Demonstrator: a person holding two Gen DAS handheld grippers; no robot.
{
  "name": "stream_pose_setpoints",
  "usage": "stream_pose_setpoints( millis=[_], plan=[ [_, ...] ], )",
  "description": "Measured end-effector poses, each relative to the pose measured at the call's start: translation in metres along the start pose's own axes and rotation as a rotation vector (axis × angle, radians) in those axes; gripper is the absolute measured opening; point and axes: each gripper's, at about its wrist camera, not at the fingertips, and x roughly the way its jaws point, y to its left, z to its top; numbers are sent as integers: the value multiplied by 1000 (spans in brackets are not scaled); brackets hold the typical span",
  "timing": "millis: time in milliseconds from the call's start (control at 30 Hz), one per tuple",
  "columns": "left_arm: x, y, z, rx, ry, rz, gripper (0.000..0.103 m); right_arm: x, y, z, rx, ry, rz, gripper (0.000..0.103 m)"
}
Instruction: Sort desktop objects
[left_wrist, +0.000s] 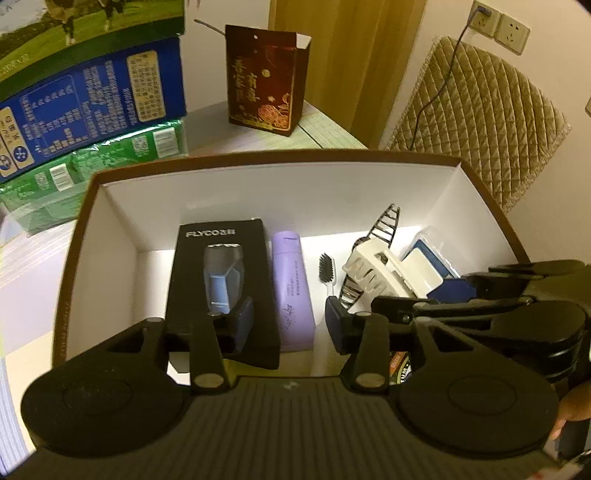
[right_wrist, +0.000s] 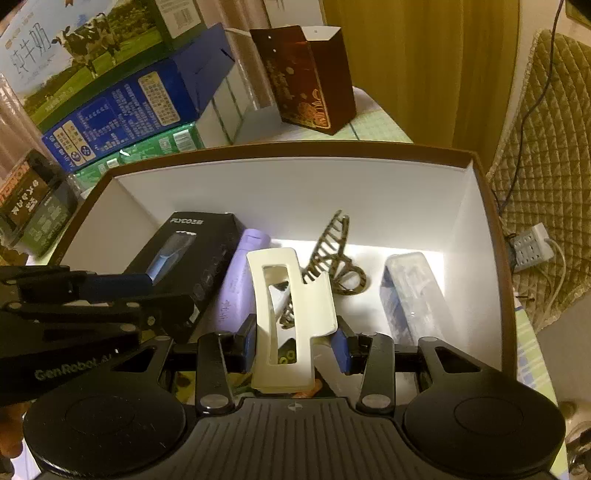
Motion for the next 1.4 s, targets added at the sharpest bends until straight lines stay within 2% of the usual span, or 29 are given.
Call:
stream_pose_setpoints(
  millis=[200, 267, 333, 433, 667, 900, 1100, 1233, 1400],
  plan=[
    [-8, 6, -2, -3, -13, 40, 50, 0, 6, -1, -12, -21, 22, 40],
    [-13, 10, -3, -12, -22, 52, 57, -2, 6, -1, -8, -30, 21, 48],
    [-18, 14, -3, -22, -32, 65, 62, -5, 6, -2, -9, -47, 11, 65],
    [-24, 18, -3, -31, -44, 82, 73, -11, 5, -2, -10, -64, 15, 73],
    [-42, 21, -9, -36, -79, 123, 88, -22, 10, -7, -22, -78, 11, 86],
    [-65, 21, -19, -33, -122, 154, 95, -40, 17, -17, -54, -104, -5, 100],
    [-89, 18, -31, -13, -164, 179, 97, -60, 23, -28, -72, -124, -10, 101],
    [-106, 15, -41, -17, -196, 194, 102, -75, 28, -38, -70, -129, -31, 101],
    [-126, 10, -55, -18, -230, 223, 102, -93, 33, -51, -74, -141, -31, 101]
  ],
)
